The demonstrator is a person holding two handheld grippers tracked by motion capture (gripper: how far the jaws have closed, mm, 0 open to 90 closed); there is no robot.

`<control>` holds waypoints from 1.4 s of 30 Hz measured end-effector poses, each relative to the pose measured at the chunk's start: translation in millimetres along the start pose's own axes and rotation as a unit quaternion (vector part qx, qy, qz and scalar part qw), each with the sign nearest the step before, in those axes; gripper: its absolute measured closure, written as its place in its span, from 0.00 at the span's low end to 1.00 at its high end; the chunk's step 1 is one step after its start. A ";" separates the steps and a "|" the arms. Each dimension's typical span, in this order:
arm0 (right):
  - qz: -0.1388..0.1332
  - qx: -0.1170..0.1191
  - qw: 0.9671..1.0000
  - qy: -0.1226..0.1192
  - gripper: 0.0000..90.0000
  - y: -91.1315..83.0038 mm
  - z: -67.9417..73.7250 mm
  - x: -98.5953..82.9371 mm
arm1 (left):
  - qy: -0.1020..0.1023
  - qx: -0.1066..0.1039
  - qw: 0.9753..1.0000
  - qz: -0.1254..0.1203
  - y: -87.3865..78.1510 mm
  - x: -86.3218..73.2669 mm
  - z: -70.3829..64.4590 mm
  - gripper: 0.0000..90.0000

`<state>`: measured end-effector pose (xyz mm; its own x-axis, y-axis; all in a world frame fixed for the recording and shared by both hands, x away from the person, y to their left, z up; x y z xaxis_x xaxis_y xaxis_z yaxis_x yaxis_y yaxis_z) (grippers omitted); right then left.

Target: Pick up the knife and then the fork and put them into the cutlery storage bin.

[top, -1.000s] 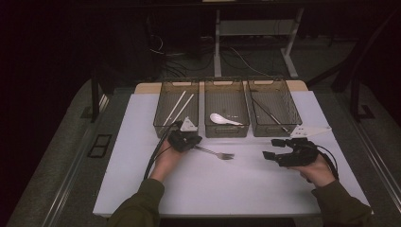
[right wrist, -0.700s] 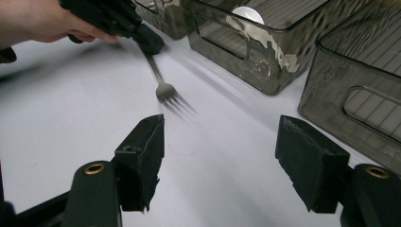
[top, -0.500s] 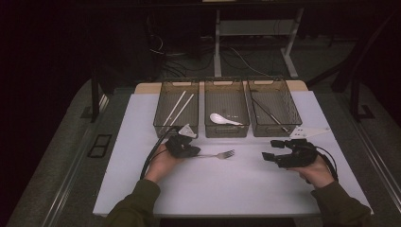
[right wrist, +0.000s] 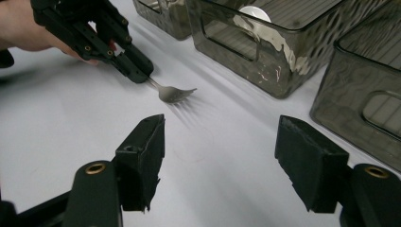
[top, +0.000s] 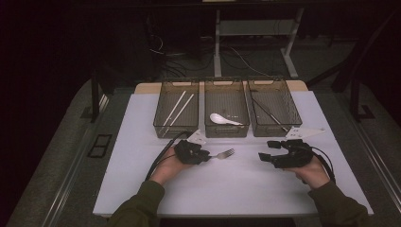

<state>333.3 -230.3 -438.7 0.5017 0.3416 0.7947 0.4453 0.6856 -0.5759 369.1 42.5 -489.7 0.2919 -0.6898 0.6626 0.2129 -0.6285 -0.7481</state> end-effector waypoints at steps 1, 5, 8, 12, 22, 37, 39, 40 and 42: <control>-0.002 0.000 1.000 0.003 0.38 2.0 0.6 0.3 | 0.001 -0.001 1.000 -0.005 0.4 -0.1 -0.9 0.89; -0.006 0.009 1.000 0.022 0.39 19.5 4.5 3.2 | 0.024 0.005 1.000 -0.002 1.3 2.1 -7.0 0.93; 0.001 0.018 0.999 0.027 0.41 39.0 8.7 6.7 | 0.024 0.002 1.000 -0.013 2.4 5.8 -11.7 0.93; -0.003 0.032 0.998 0.045 0.44 59.3 13.1 14.1 | 0.016 0.006 0.999 -0.036 -3.6 14.3 -18.0 0.93; -0.039 0.084 0.991 0.101 0.76 76.8 22.2 35.2 | 0.014 0.039 0.995 -0.091 -17.4 36.0 -30.6 0.93; -0.084 0.064 0.991 0.077 0.98 39.8 11.9 65.0 | -0.016 0.020 0.993 -0.112 -26.1 38.9 -39.8 0.69; -0.086 0.046 0.993 0.070 0.98 29.9 4.3 67.5 | -0.021 0.025 0.993 -0.111 -29.1 33.6 -38.2 0.66; -0.087 0.039 0.993 0.067 0.98 25.1 0.1 68.6 | -0.024 0.027 0.993 -0.109 -30.7 30.5 -37.1 0.64; -0.092 0.030 0.993 0.067 0.98 16.2 -7.6 71.0 | -0.035 0.025 0.993 -0.108 -35.0 23.5 -35.7 0.61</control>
<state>381.8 -199.8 -393.1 0.5115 0.1219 0.8506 0.4958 0.7666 -0.4080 335.3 35.5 -446.6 0.2974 -0.5128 0.8053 0.3234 -0.7395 -0.5904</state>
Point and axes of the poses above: each handheld gripper's, and its own axes: y roughly forward along the jaws, x roughly out of its top, z roughly to its left, the point moved 6 cm from there along y, roughly forward along the jaws, and after that the axes turned 1 degree about z, right-handed, at the moved point
